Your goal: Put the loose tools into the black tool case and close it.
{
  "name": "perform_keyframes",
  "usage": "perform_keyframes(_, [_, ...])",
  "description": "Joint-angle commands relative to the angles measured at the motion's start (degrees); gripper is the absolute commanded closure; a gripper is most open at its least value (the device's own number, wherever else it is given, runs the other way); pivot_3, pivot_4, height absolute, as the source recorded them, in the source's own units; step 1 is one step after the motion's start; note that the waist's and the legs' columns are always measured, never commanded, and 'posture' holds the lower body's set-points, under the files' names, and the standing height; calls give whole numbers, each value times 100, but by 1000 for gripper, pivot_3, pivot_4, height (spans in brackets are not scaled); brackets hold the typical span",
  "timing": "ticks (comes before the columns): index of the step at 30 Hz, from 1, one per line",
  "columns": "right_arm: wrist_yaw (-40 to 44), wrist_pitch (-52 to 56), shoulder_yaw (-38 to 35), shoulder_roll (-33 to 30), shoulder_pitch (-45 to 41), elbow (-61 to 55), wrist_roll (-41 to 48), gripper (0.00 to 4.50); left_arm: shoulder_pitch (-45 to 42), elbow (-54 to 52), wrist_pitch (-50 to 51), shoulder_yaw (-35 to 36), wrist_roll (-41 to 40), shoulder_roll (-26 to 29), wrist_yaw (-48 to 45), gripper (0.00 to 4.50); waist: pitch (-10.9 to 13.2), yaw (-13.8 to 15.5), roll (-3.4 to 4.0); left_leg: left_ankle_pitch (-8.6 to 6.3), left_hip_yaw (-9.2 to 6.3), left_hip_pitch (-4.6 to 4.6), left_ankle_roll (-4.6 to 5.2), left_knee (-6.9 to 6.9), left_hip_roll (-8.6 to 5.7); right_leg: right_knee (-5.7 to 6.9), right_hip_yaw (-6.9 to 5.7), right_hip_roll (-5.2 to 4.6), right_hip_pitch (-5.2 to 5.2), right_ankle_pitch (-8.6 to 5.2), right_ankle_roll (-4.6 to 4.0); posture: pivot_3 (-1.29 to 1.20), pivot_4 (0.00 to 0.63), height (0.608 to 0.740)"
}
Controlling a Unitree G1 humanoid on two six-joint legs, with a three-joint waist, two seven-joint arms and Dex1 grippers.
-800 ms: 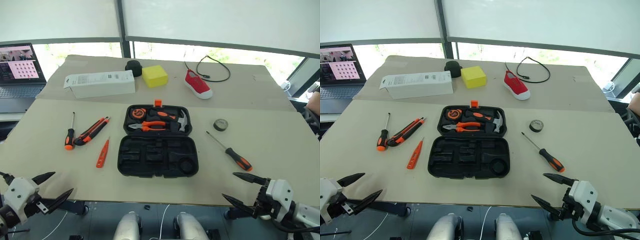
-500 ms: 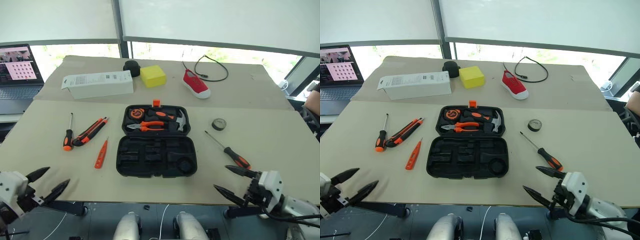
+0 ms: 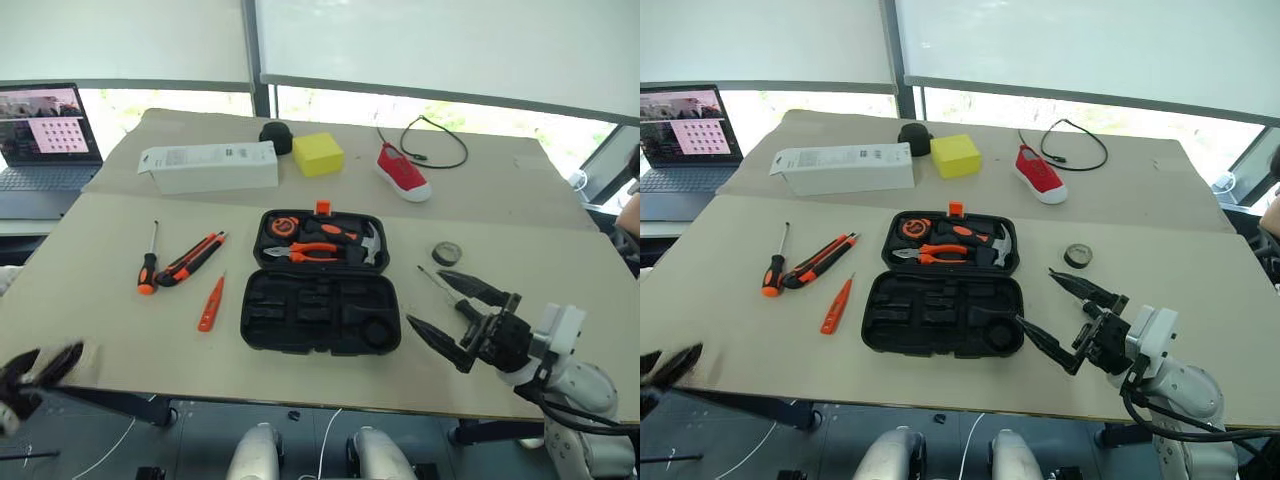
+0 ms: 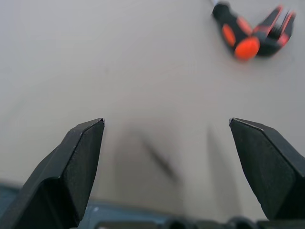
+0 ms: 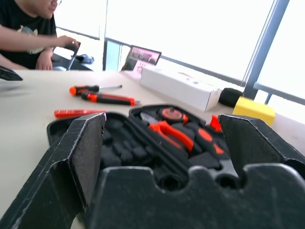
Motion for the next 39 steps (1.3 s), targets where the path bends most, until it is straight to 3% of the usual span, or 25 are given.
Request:
perform_keyframes(1, [-274, 83, 79, 24, -183, -312, -52, 106, -986, -253, 1280, -392, -400, 611, 684, 0, -4, -7, -5, 1, -1, 2, -2, 0, 0, 0, 0, 1, 2, 3, -2, 0, 150, 740])
perform_keyframes(5, [-443, 159, 230, 41, -314, -325, -141, 106, -2459, 439, 2301, -1222, -30, 781, 1600, 0, -11, -74, -16, 2, -20, 0, -1, 0, -12, 0, 10, 0, 20, 9, 6, 0, 150, 740])
perform_keyframes(8, [-525, 187, 320, 53, -348, -321, -199, 106, -3656, 1356, 2154, -2044, 718, 587, 2089, 0, -9, -111, -12, 2, -26, -6, -1, 0, -16, 13, 12, 10, 11, 10, 6, 0, 150, 740])
perform_keyframes(15, [-581, 165, 143, -16, -78, -408, -151, 106, -4468, 2361, 1775, -2518, 1410, 344, 2030, 0, -7, -166, -10, -3, -27, -19, -12, -1, -12, 12, 17, 19, -3, 11, 2, 0, 150, 740])
perform_keyframes(18, [-587, 149, 136, -11, -21, -417, -150, 0, -4537, 2509, 1761, -2577, 1570, 262, 1980, 740, -7, -149, -7, -3, -17, -15, -12, -1, -14, 12, 16, 17, 2, 11, 2, 0, 150, 740])
perform_keyframes(27, [-512, 164, 130, -27, -8, -340, -66, 0, -4345, 2635, 1384, -2466, 1761, 339, 1529, 3855, -10, -183, 0, -3, -8, -4, -13, -1, -11, 30, 21, 17, 1, 7, -3, 0, 150, 740])
perform_keyframes(28, [-491, 166, 117, -38, 2, -335, -52, 0, -4322, 2653, 1251, -2407, 1783, 381, 1472, 3941, -10, -183, 1, -3, -8, -2, -13, -1, -12, 36, 21, 17, 1, 5, -4, 0, 150, 740])
perform_keyframes(31, [-429, 156, 4, -88, 39, -320, -5, 0, -4277, 2677, 142, -2054, 1746, 509, 904, 3951, -9, -190, 0, -2, -6, 0, -13, -1, -11, 42, 22, 19, -1, 4, -7, 0, 150, 740])
perform_keyframes(34, [-326, 74, -199, -175, 71, -303, 27, 0, -4113, 2279, -1451, -1967, 1561, 594, -745, 3951, -1, -163, -16, -1, -2, -13, -16, -1, -10, 40, 20, 20, -9, 3, -8, 0, 150, 740])
perform_keyframes(36, [-204, 56, -302, -267, 82, -290, 49, 0, -3971, 1917, -1942, -2268, 1538, 673, -1720, 3951, -1, -108, -21, 1, 3, -21, -19, 0, -11, 32, 14, 13, -10, 3, -8, 0, 150, 740])
perform_keyframes(39, [92, 186, -517, -572, 114, -210, 189, 0, -3937, 1136, -2395, -3278, 1681, 889, -3259, 3951, 3, -21, -10, 1, 8, -24, -19, 1, -14, 12, 9, 1, 3, 6, -3, 0, 150, 740])
